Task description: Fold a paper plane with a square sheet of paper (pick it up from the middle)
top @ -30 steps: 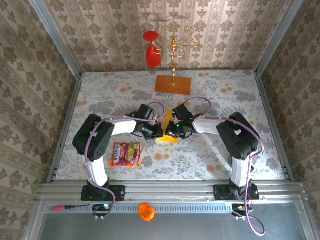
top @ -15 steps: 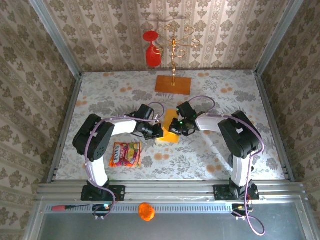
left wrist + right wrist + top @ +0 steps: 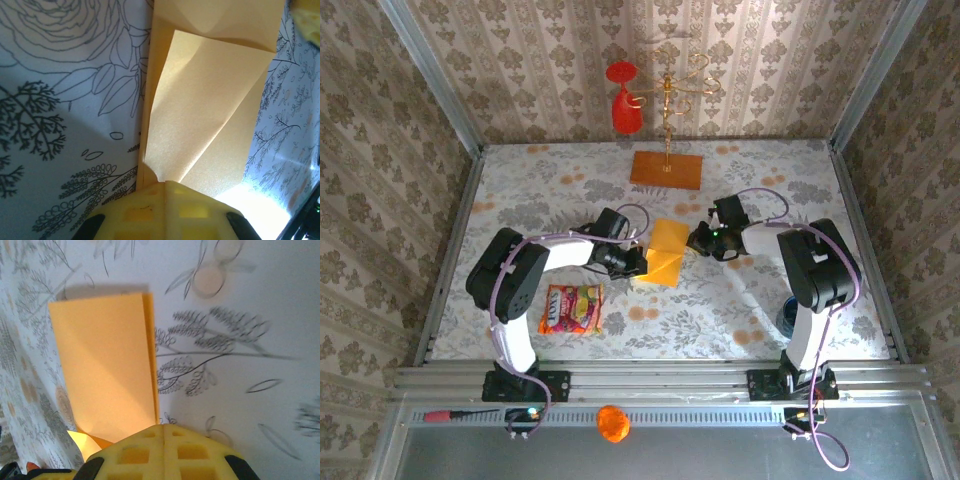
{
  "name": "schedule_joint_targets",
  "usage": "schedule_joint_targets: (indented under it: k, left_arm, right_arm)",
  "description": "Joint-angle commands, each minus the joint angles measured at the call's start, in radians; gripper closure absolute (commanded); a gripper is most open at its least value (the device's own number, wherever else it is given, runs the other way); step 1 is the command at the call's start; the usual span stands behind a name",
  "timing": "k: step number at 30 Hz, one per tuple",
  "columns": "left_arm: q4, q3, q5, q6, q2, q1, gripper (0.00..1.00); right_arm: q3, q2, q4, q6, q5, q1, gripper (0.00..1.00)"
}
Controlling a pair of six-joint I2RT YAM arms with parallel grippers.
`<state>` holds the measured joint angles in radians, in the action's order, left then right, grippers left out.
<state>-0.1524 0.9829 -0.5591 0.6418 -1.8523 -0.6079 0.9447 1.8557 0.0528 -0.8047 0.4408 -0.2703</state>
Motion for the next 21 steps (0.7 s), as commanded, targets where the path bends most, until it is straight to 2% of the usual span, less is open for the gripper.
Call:
schedule_joint_targets:
  k: [1, 6, 11, 21]
  left_arm:
    - [-0.049, 0.050, 0.020, 0.027, 0.033, -0.003, 0.98]
    - [-0.021, 0.102, 0.063, 0.039, 0.060, 0.000, 0.82]
    - [-0.001, 0.153, 0.068, 0.036, -0.006, 0.008, 0.81]
    - [0.016, 0.206, 0.106, 0.062, -0.104, 0.014, 0.78]
  right_arm:
    - [0.001, -0.092, -0.010, 0.049, -0.006, 0.012, 1.00]
    - [-0.040, -0.157, -0.049, 0.020, -0.010, -0.013, 0.94]
    - [-0.118, -0.183, -0.003, -0.073, 0.001, -0.054, 0.82]
    - [-0.166, -0.136, 0.111, -0.228, 0.051, -0.116, 0.70]
